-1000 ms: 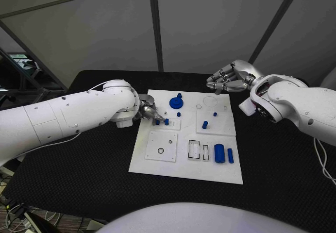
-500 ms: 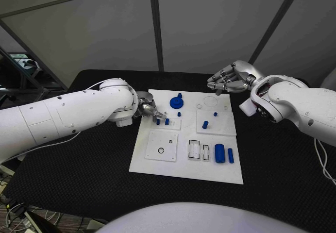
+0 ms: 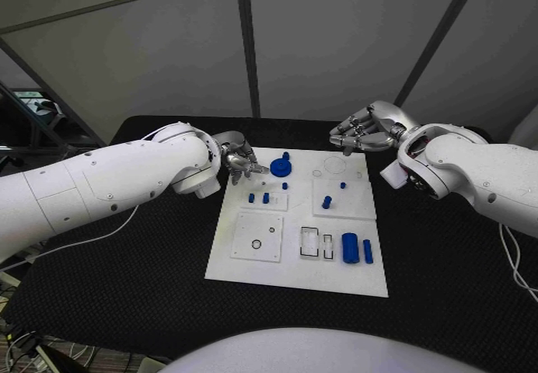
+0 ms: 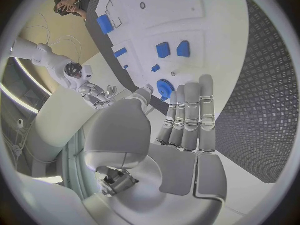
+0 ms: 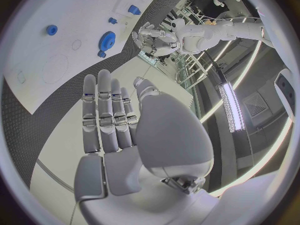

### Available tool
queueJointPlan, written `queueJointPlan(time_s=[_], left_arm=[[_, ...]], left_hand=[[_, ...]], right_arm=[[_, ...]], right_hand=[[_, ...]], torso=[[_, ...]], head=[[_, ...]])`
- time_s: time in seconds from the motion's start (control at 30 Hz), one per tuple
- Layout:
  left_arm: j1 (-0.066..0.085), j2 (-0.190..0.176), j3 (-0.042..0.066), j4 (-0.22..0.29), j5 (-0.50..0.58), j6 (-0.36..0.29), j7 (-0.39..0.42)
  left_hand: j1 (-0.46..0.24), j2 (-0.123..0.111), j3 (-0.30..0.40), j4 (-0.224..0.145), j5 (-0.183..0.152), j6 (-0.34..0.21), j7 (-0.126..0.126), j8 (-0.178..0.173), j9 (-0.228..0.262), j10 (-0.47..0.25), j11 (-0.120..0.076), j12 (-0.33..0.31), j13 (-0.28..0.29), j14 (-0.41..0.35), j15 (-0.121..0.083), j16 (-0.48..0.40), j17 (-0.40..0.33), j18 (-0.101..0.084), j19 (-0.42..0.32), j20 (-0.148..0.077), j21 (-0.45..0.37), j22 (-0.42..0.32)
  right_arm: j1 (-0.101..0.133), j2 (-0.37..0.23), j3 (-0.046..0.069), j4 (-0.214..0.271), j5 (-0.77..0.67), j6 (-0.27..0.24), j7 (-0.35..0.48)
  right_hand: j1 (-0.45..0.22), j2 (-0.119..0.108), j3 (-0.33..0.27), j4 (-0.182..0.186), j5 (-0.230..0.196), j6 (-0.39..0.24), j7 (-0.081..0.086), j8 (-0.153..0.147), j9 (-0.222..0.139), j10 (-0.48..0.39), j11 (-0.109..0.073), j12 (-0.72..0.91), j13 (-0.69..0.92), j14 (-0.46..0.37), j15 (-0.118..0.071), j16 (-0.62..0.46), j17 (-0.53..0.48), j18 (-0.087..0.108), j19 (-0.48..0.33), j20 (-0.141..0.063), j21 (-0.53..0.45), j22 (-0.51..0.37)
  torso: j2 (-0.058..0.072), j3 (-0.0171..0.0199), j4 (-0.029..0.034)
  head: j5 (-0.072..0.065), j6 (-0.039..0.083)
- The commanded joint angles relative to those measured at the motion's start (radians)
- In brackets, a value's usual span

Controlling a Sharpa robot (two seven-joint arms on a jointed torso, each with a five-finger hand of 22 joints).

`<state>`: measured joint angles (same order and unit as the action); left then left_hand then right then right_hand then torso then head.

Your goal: Assemble the parts on the task board

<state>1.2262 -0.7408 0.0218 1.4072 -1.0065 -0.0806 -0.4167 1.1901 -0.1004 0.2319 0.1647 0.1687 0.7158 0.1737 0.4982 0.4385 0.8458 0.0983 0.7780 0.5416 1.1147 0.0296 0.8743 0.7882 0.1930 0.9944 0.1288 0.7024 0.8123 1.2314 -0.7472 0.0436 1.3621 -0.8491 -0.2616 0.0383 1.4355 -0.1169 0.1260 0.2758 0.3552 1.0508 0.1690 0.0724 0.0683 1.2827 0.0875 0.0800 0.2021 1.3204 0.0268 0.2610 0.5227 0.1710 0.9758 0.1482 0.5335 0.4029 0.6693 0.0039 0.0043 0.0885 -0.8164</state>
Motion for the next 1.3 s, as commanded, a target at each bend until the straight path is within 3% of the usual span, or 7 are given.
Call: queueJointPlan(time_s=[0.03, 0.2, 0.43, 0.5, 0.63, 0.87, 1.3], left_arm=[[0.001, 0.015, -0.003, 0.002, -0.045, -0.126, 0.229], [0.001, 0.047, -0.021, -0.011, -0.162, -0.167, 0.388], [0.001, 0.093, -0.059, -0.059, -0.315, -0.154, 0.459], [0.001, 0.105, -0.068, -0.075, -0.349, -0.144, 0.47], [0.0, 0.126, -0.078, -0.102, -0.401, -0.117, 0.475], [-0.005, 0.154, -0.084, -0.138, -0.444, -0.079, 0.469], [-0.022, 0.192, -0.085, -0.188, -0.479, -0.039, 0.451]], left_hand=[[0.096, -0.011, 0.024, -0.038, 0.003, -0.017, 0.0, -0.018, -0.028, -0.047, 0.01, -0.049, -0.047, -0.044, 0.012, -0.054, -0.053, -0.015, -0.025, 0.011, -0.056, -0.038], [0.254, -0.056, 0.147, -0.123, 0.005, 0.037, -0.007, -0.086, -0.126, -0.018, 0.012, -0.198, -0.207, -0.04, 0.001, -0.075, -0.122, -0.013, -0.001, 0.007, -0.06, -0.042], [0.208, -0.108, 0.145, -0.122, 0.0, 0.107, -0.03, -0.159, -0.216, 0.031, 0.0, -0.262, -0.312, 0.042, -0.008, 0.046, -0.122, -0.01, 0.061, 0.0, 0.011, 0.01], [0.19, -0.115, 0.113, -0.114, -0.009, 0.128, -0.039, -0.169, -0.229, 0.042, -0.01, -0.27, -0.328, 0.12, -0.015, 0.146, -0.046, -0.028, 0.153, -0.008, 0.128, 0.105], [0.198, -0.105, 0.075, -0.116, -0.01, 0.165, -0.048, -0.189, -0.253, 0.058, -0.019, -0.296, -0.362, 0.197, -0.022, 0.264, 0.052, -0.06, 0.265, -0.02, 0.299, 0.253], [0.214, -0.09, 0.058, -0.122, -0.009, 0.201, -0.054, -0.213, -0.278, 0.086, -0.023, -0.329, -0.399, 0.287, -0.033, 0.391, 0.188, -0.092, 0.361, -0.028, 0.457, 0.395], [0.231, -0.073, 0.072, -0.131, -0.007, 0.23, -0.046, -0.227, -0.294, 0.12, -0.016, -0.351, -0.423, 0.317, -0.027, 0.422, 0.206, -0.106, 0.403, -0.026, 0.524, 0.456]], right_arm=[[0.001, 0.002, 0.0, 0.0, 0.002, 0.002, 0.008], [0.001, 0.004, 0.0, 0.002, -0.002, 0.001, 0.014], [0.001, 0.005, 0.0, 0.007, -0.019, 0.004, 0.015], [0.001, 0.006, 0.0, 0.008, -0.03, 0.005, 0.014], [0.001, 0.006, 0.0, 0.011, -0.043, 0.005, 0.014], [0.001, 0.006, 0.0, 0.015, -0.053, 0.001, 0.016], [0.001, 0.008, 0.0, 0.016, -0.056, -0.002, 0.016]], right_hand=[[-0.006, 0.004, 0.001, 0.006, 0.005, -0.006, 0.0, -0.003, 0.0, -0.003, 0.006, -0.007, -0.002, -0.002, 0.008, -0.005, 0.0, 0.011, 0.006, 0.001, -0.008, -0.002], [0.004, 0.008, 0.008, 0.001, 0.014, -0.004, -0.001, -0.001, 0.001, -0.006, 0.005, -0.007, -0.002, -0.004, 0.007, -0.007, 0.0, 0.011, 0.006, 0.001, -0.011, -0.003], [0.011, 0.008, 0.012, -0.003, 0.018, -0.005, -0.001, -0.001, 0.001, -0.007, 0.005, -0.008, -0.003, -0.005, 0.007, -0.009, 0.0, 0.011, 0.007, 0.001, -0.012, -0.004], [0.012, 0.007, 0.012, -0.004, 0.019, -0.005, -0.001, -0.002, 0.001, -0.008, 0.005, -0.008, -0.003, -0.006, 0.007, -0.009, -0.001, 0.011, 0.007, 0.001, -0.013, -0.004], [0.013, 0.007, 0.013, -0.004, 0.021, -0.006, 0.0, -0.002, 0.001, -0.009, 0.006, -0.009, -0.003, -0.007, 0.007, -0.01, -0.001, 0.011, 0.006, 0.001, -0.013, -0.004], [0.017, 0.006, 0.018, -0.006, 0.036, -0.006, 0.0, -0.002, 0.001, -0.009, 0.006, -0.008, -0.004, -0.007, 0.007, -0.011, 0.0, 0.011, 0.007, 0.001, -0.015, -0.004], [0.017, 0.006, 0.019, -0.005, 0.04, -0.006, 0.001, -0.002, 0.001, -0.009, 0.006, -0.008, -0.004, -0.007, 0.007, -0.011, 0.0, 0.011, 0.007, 0.001, -0.016, -0.004]], torso=[[0.002, 0.0005, -0.0016], [0.002, -0.0003, -0.0025], [0.002, 0.0002, -0.0008], [0.002, -0.0001, -0.0009], [0.003, -0.0007, -0.0016], [0.001, -0.0002, -0.0015], [0.001, -0.0002, -0.0001]], head=[[-0.009, 0.007], [-0.015, 0.012], [-0.023, 0.016], [-0.024, 0.017], [-0.026, 0.019], [-0.028, 0.02], [-0.033, 0.019]])
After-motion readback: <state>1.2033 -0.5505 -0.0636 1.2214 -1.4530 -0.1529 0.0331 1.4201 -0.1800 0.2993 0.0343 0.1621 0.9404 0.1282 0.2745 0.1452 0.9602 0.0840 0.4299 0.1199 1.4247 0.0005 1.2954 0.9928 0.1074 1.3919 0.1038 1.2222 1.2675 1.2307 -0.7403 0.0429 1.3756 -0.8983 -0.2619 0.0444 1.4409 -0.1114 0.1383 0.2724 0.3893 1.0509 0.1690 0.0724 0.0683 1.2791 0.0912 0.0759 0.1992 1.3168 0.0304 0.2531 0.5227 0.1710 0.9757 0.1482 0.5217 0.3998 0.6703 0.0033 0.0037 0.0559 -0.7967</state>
